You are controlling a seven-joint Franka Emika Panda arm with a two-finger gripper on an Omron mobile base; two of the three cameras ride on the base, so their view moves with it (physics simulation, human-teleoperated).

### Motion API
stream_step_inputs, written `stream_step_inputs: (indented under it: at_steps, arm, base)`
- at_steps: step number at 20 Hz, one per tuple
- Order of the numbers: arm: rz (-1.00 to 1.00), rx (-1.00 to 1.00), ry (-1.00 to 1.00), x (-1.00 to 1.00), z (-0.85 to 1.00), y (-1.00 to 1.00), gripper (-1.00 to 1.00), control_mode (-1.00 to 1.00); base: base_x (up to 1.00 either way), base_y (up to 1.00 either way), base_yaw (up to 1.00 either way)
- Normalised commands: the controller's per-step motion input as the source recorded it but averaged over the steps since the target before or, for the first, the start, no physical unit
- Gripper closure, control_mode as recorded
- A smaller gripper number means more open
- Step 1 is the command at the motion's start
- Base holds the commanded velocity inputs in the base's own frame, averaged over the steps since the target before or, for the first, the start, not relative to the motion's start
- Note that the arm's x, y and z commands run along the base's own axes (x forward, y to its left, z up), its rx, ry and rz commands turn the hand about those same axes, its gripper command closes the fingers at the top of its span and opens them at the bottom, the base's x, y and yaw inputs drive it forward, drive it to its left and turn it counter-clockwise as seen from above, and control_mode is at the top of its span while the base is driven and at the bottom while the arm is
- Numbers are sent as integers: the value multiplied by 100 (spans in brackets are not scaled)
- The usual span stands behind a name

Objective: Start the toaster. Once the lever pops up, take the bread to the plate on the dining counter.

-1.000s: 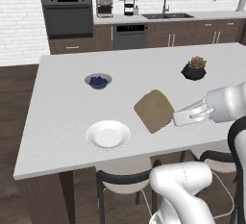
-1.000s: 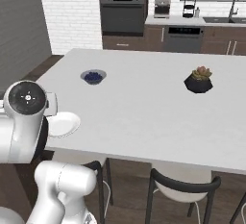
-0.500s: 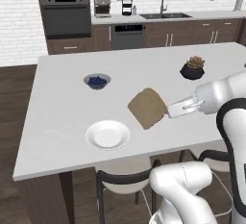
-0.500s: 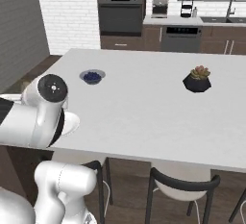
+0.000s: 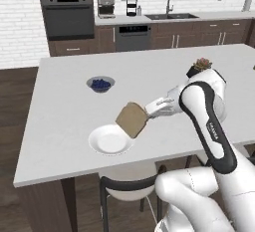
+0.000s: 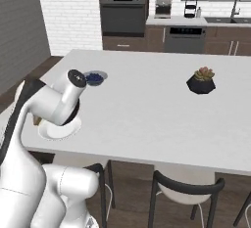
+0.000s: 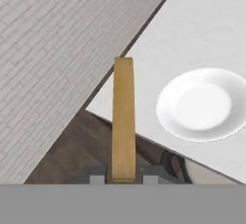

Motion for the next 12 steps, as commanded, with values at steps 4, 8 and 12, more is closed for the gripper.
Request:
stream_step_inputs:
  at_steps: [4,8,12]
  arm:
    - [-21,-8,2,82,-51,40,100,-100]
    - [-24,-2,0,67,-39,21,100,-100]
    - [-11,0,7,48,-23,0,100,-100]
  base:
    - [0,0,0]
    - [0,0,0]
    - [0,0,0]
